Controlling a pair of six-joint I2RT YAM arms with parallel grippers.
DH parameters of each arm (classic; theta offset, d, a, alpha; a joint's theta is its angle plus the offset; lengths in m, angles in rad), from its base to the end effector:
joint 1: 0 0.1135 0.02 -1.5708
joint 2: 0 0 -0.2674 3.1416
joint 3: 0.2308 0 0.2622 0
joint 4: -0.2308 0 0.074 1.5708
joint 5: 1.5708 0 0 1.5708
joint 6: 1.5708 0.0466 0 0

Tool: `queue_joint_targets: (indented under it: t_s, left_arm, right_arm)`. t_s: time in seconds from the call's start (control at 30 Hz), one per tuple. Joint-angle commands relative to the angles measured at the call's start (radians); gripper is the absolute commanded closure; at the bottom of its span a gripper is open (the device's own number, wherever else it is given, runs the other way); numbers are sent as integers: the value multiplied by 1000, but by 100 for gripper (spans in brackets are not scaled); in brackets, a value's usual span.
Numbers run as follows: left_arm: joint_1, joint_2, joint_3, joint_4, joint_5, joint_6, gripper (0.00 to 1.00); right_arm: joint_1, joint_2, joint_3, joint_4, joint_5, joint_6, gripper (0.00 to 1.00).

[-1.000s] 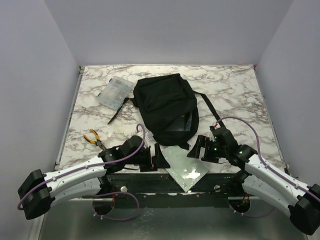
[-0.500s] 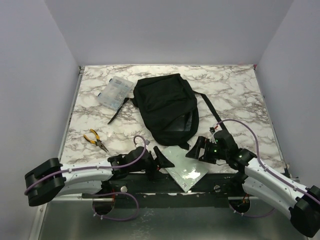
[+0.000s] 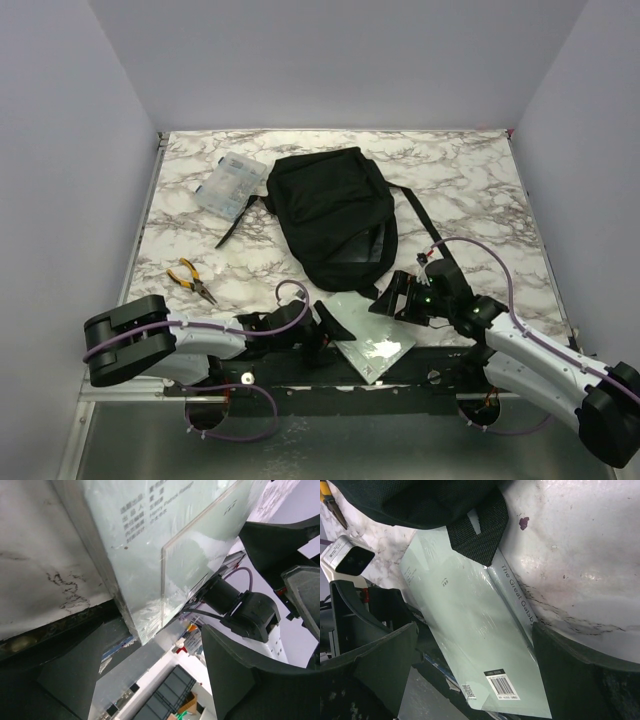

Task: Pack the student bag
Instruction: Pick up the book from the center of the board.

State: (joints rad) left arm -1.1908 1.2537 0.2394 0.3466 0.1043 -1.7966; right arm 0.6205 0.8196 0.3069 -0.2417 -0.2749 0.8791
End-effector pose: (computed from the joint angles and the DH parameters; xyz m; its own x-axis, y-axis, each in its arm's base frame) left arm 0.0759 -0.2032 0.1080 -0.8783 -0.4143 0.2386 -0.4374 0.4948 -0.7509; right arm 0.1358 0.1126 0.1546 -0.9103 0.2605 -0.3216 -0.0305 0.7328 0.6798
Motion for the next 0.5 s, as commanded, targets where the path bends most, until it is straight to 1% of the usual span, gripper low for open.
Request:
queue_joint_targets:
  t_s: [0.0, 0.1, 0.23, 0.3, 0.4, 0.47]
  left_arm:
    - [-15, 42, 24, 77, -93, -37, 21]
    - [-15, 67, 31, 90, -97, -37, 21]
    - [-15, 97, 39, 142, -120, -13, 16]
    - [-15, 106, 35, 154, -118, -19, 15]
    - [-14, 116, 24, 186, -130, -28, 15]
    - [-14, 118, 30, 204, -132, -10, 18]
  right_arm:
    - [5, 8, -23, 33, -51, 13, 0]
    - [5, 14, -26, 35, -57, 14, 0]
    - [5, 12, -30, 41, -60, 19, 0]
    - [5, 13, -27, 41, -62, 20, 0]
    - [5, 13, -24, 47, -64, 20, 0]
    - [5, 20, -27, 53, -67, 19, 0]
